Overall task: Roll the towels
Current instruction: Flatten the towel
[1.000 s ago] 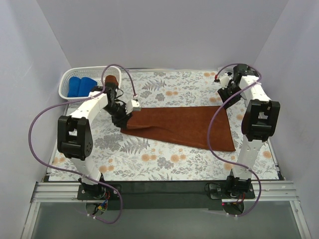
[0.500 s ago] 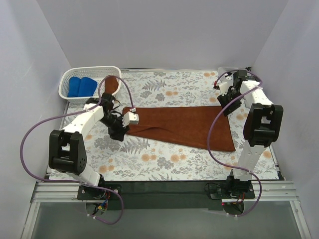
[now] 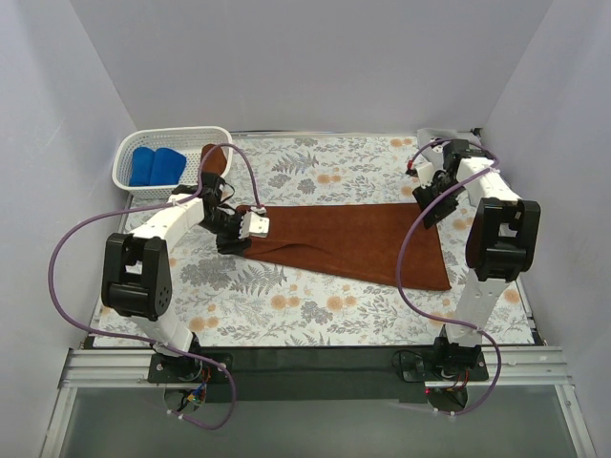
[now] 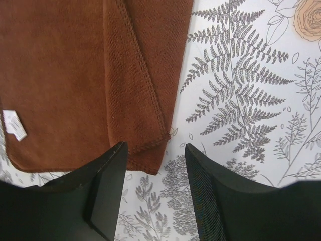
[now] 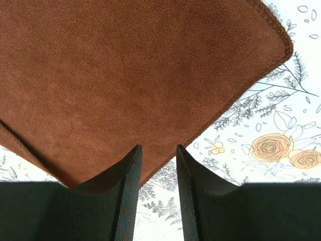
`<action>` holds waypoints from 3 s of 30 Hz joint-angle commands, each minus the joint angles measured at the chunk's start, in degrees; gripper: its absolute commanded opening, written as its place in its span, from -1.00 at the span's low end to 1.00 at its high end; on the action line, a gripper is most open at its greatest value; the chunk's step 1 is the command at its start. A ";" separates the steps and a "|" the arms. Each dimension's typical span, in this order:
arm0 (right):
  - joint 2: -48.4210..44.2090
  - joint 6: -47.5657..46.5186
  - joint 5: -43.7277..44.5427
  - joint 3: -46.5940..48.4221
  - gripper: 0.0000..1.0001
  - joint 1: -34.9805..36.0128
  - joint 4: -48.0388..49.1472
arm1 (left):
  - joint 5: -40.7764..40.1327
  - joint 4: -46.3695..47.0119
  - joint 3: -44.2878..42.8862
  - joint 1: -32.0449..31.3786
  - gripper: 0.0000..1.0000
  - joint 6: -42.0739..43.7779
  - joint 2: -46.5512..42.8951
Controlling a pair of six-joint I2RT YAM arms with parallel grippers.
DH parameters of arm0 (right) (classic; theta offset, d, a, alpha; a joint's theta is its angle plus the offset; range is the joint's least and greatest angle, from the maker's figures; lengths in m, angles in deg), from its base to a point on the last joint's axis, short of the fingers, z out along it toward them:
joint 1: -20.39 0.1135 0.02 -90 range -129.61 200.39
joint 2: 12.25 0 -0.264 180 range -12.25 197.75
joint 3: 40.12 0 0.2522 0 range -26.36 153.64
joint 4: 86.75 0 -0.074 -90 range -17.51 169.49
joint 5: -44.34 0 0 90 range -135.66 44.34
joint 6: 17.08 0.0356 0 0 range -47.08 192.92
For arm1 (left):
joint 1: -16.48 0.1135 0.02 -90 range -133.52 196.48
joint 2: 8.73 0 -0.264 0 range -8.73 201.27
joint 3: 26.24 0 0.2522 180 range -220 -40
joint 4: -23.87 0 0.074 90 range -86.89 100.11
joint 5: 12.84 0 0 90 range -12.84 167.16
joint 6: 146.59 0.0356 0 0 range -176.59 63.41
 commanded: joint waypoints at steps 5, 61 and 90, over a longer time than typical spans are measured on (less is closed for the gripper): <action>-0.19 0.80 -1.06 -0.42 -0.32 0.74 -0.79 | 5.00 -1.76 -1.06 0.11 -0.08 14.81 0.73; -1.33 -1.57 2.19 -7.80 -0.35 0.74 1.85 | -6.07 -21.28 15.28 -0.15 -1.00 19.74 -18.34; 3.41 2.12 0.96 5.72 -0.39 0.74 2.46 | -7.04 4.46 -11.95 3.19 -0.39 -27.26 6.08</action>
